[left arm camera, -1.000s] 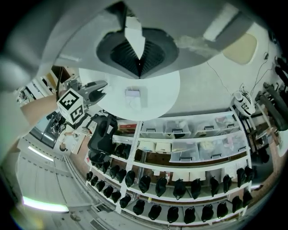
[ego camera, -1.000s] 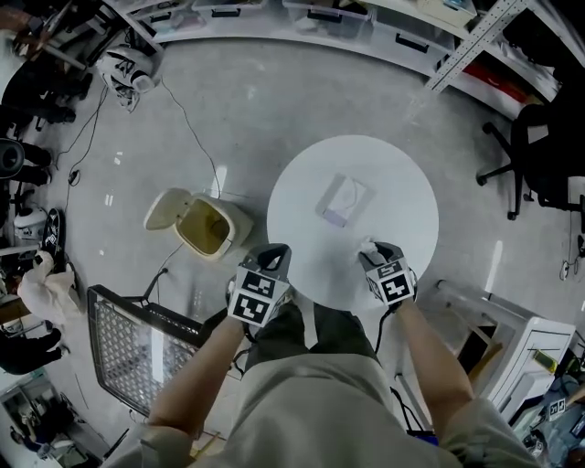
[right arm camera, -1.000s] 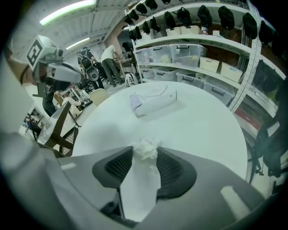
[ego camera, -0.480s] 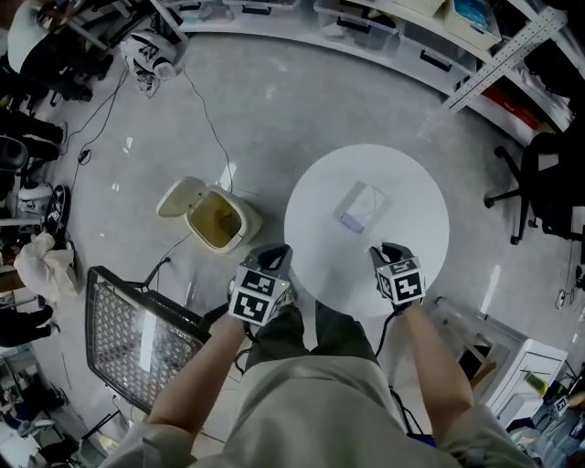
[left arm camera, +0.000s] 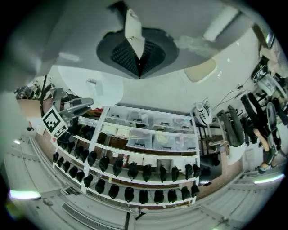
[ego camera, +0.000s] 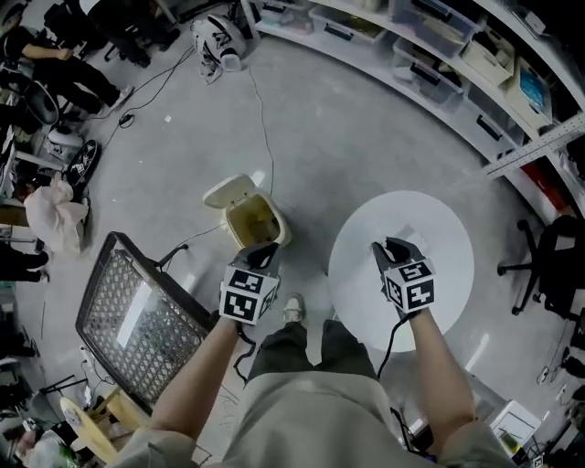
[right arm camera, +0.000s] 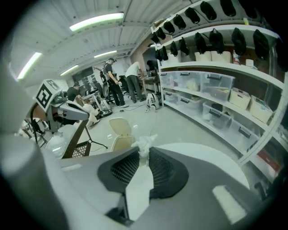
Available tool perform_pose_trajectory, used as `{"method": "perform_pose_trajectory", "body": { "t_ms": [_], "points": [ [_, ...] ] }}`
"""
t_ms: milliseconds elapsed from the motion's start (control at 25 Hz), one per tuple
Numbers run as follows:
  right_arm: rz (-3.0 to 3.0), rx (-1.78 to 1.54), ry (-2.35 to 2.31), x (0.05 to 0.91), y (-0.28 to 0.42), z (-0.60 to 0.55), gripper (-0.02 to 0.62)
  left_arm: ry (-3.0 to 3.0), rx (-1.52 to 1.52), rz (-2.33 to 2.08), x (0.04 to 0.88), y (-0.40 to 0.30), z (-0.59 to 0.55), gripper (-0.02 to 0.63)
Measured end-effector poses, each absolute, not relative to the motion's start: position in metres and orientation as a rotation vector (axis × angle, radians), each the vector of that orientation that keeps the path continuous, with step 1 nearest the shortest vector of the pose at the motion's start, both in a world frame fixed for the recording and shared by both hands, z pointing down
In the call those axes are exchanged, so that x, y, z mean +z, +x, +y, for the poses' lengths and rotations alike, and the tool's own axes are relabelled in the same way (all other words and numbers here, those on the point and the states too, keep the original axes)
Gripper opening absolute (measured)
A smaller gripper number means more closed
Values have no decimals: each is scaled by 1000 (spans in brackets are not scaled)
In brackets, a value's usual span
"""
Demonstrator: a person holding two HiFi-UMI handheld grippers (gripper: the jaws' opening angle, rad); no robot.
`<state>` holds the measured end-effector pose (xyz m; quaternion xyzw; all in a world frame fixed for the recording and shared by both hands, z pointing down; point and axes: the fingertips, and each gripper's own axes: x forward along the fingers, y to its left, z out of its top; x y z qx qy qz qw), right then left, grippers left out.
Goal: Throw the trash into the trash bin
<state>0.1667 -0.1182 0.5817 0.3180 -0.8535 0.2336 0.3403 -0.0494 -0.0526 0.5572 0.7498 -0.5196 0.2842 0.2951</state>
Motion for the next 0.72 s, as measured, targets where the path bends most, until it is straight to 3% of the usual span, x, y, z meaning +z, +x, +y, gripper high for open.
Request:
{"method": "perform_pose_trajectory", "body": {
  "t_ms": [560,720],
  "points": [
    [-2314,425,414,619,-60,-144,71,1750,684,-1656,606,-225,-48,2],
    [-2294,569,389,660,-104,-145,71,1681,657,-1663,640,-253,-40,2]
  ]
}}
